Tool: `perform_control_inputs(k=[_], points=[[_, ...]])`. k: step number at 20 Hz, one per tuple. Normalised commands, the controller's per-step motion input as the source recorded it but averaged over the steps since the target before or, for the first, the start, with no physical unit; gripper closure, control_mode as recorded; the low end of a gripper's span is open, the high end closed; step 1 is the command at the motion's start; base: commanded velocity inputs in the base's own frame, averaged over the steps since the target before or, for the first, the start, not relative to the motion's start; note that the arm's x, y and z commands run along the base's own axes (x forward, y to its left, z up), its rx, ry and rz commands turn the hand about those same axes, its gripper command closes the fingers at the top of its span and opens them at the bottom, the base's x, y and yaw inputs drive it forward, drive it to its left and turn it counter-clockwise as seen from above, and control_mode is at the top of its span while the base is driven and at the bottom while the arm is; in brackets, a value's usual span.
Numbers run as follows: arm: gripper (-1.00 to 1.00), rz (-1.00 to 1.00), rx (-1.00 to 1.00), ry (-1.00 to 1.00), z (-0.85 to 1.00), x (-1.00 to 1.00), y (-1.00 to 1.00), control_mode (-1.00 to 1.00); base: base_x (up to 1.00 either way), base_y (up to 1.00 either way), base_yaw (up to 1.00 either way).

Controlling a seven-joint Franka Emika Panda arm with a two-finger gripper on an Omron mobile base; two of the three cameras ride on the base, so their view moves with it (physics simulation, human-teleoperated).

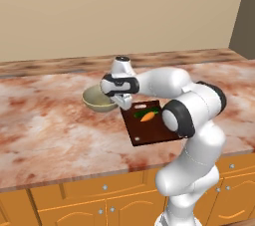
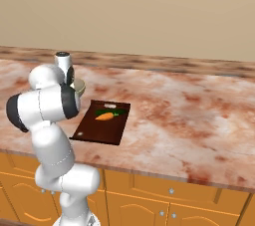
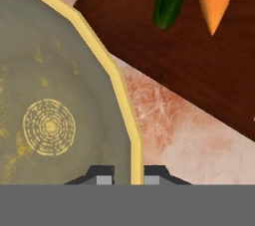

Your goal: Place the two vegetables and bowl onto the tray for setting up a vegetable dip station.

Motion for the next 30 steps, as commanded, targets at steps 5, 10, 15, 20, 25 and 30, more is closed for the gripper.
perform_control_inputs(k=[5, 10, 15, 20, 25, 30], points=[[1.0, -0.04, 0.03, 0.0, 0.27, -0.48, -0.54, -1.0, 0.0, 0.0, 0.0], [1.0, -0.06, 0.03, 0.0, 0.19, -0.58, -0.53, -1.0, 0.0, 0.0, 0.0], [1.0, -0.08, 0.03, 0.0, 0.05, -0.65, -0.6, -1.0, 0.0, 0.0, 0.0], [1.0, -0.05, 0.0, 0.0, 0.0, -0.48, -0.59, -1.0, 0.0, 0.0, 0.0], [1.0, -0.02, 0.0, 0.0, 0.0, -0.33, -0.43, -1.0, 0.0, 0.0, 0.0], [1.0, 0.0, 0.0, 0.0, 0.0, -0.12, -0.22, -1.0, 0.0, 0.0, 0.0]])
